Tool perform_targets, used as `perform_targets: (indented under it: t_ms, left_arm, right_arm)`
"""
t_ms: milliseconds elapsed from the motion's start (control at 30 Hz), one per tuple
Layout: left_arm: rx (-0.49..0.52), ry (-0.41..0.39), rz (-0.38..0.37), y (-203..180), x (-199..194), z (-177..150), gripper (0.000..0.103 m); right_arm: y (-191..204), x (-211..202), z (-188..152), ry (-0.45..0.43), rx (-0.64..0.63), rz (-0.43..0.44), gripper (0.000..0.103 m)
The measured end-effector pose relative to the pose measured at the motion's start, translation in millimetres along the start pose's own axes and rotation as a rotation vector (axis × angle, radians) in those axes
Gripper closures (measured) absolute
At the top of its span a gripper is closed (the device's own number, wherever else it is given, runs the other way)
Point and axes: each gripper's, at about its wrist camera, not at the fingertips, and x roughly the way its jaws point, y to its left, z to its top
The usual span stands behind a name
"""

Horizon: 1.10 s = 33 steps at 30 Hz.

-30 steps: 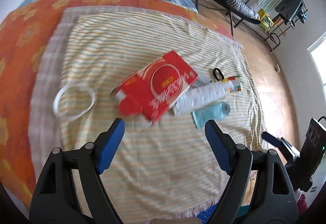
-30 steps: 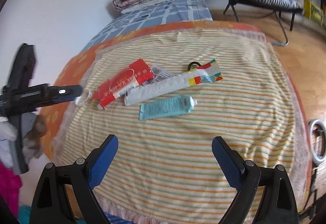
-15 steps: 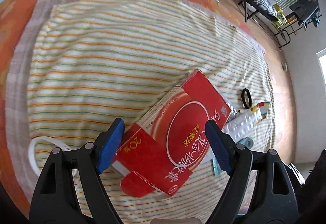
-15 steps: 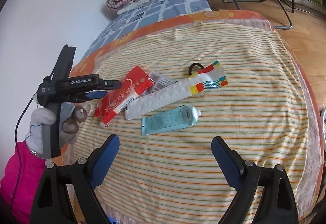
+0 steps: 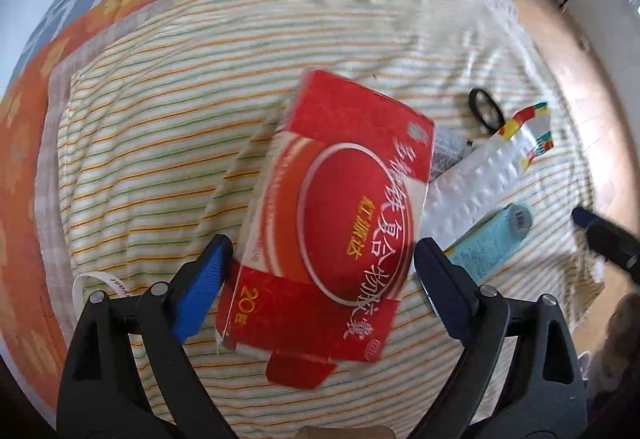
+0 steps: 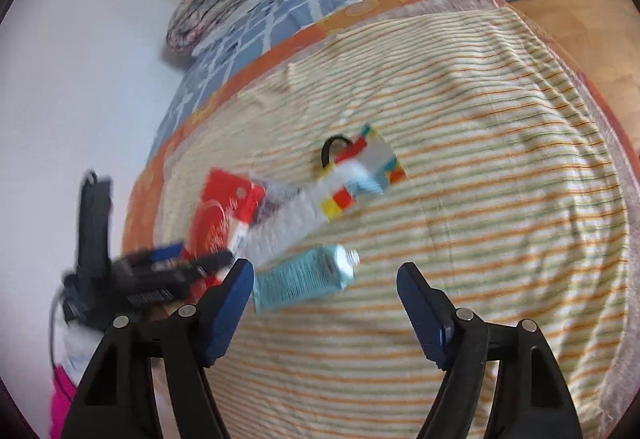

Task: Collect trash
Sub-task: 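Grasp the red box with the left gripper, then grasp the white striped wrapper with the right gripper while the left gripper holds the red box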

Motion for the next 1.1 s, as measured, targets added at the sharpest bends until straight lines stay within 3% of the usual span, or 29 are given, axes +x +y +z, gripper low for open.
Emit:
perform_targets:
  t_ms: [100,333,567,600,633,667,700,767,867,1000,1033,1067,1100]
  left_arm:
    - [0.043,0.011,0.063,-10.1,8.2,0.4,0.009]
    - [0.015,-0.032,0.032,-7.7,4.4,-1.1,0.010]
    - [0.034,-0.074,0.033,-14.1,1.0,-11.2,0.011]
    - [0.033,-0.079,0.033,-15.5,-0.4,-13.0,0.012]
    - [0.034,-0.082,0.032,-17.5,-0.6,-13.9,0.012]
    - [0.035,-0.086,0.031,-17.1,-1.2,-14.8,0.012]
    - [0.036,-0.089,0.034,-17.4,-1.3,-14.8,0.012]
    - [0.038,-0.101,0.045,-16.0,-4.0,-16.3,0.013]
    - [0.015,-0.121,0.042,-7.9,-11.5,-18.5,0.014]
    - [-0.014,-0.140,0.027,2.5,-22.3,-23.4,0.019]
    - [-0.020,-0.142,0.026,4.8,-23.8,-24.7,0.021]
    - [-0.031,-0.142,0.021,8.6,-24.6,-26.3,0.021]
    - [-0.044,-0.141,0.014,11.3,-24.3,-27.0,0.021]
  right_arm:
    - [-1.2,9.3,10.8,0.003,0.020,0.015,0.027]
    - [-14.2,42.9,28.2,0.026,0.103,0.049,0.040]
    - [-21.0,58.1,36.3,-0.016,0.181,0.065,0.043]
    - [-18.9,58.0,37.2,-0.027,0.172,0.064,0.049]
    - [-16.8,58.2,38.0,-0.032,0.162,0.062,0.070]
    - [-15.0,59.3,39.0,-0.029,0.150,0.062,0.081]
    - [-12.0,60.4,39.5,-0.024,0.137,0.065,0.082]
    - [-5.3,56.7,39.1,-0.042,0.111,0.063,0.095]
    - [6.6,46.5,41.1,-0.068,0.055,0.055,0.102]
    - [18.6,33.6,43.1,-0.092,0.003,0.075,0.100]
    - [16.3,33.5,41.9,-0.086,0.020,0.061,0.086]
    - [12.5,35.5,41.8,-0.071,0.049,0.039,0.052]
    - [6.6,39.6,42.3,-0.046,0.093,0.019,0.037]
